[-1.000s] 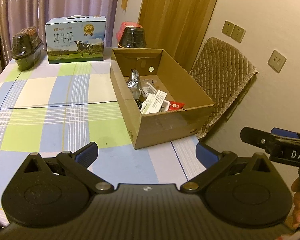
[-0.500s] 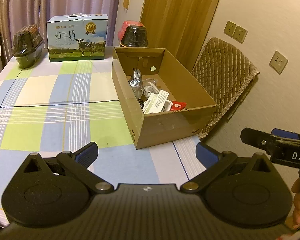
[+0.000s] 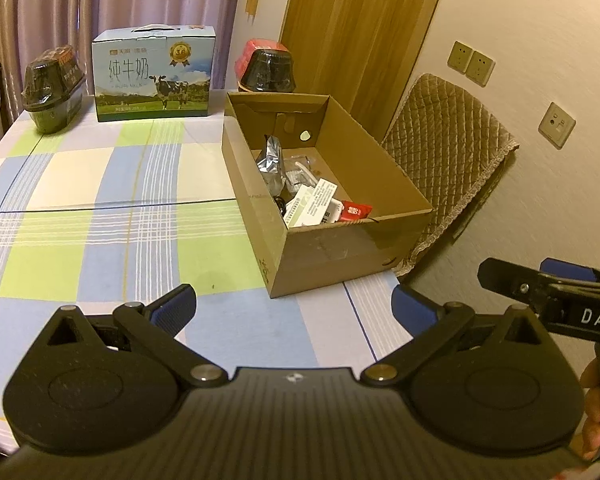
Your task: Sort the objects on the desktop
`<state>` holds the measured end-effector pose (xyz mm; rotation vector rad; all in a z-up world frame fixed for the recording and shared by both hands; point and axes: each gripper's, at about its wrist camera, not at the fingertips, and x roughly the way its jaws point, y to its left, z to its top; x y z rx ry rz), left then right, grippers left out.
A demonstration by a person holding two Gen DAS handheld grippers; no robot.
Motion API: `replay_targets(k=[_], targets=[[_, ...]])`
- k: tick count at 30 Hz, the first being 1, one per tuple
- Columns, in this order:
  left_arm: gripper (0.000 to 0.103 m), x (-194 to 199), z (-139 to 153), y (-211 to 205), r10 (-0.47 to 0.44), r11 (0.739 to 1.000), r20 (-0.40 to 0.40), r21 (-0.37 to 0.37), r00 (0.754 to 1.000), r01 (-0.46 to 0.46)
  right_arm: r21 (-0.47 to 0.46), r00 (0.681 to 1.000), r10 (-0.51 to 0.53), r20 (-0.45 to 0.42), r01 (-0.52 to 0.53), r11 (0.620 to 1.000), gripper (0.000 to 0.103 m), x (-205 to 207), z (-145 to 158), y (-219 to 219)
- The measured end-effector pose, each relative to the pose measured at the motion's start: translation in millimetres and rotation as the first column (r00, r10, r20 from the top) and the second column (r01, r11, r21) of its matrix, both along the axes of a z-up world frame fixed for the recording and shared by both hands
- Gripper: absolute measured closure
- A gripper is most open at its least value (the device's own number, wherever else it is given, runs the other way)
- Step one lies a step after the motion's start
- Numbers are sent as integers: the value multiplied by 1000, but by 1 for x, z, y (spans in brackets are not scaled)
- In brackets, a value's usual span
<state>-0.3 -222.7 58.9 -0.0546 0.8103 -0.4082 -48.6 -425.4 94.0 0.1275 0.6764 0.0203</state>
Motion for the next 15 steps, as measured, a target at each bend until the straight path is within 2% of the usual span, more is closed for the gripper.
replay_targets(k=[15], targets=[[1,1,-2,-1,-4,1000,-3,-17,1000,4,-8,1000,-1,-2,1,1000,2,2,1,-2]])
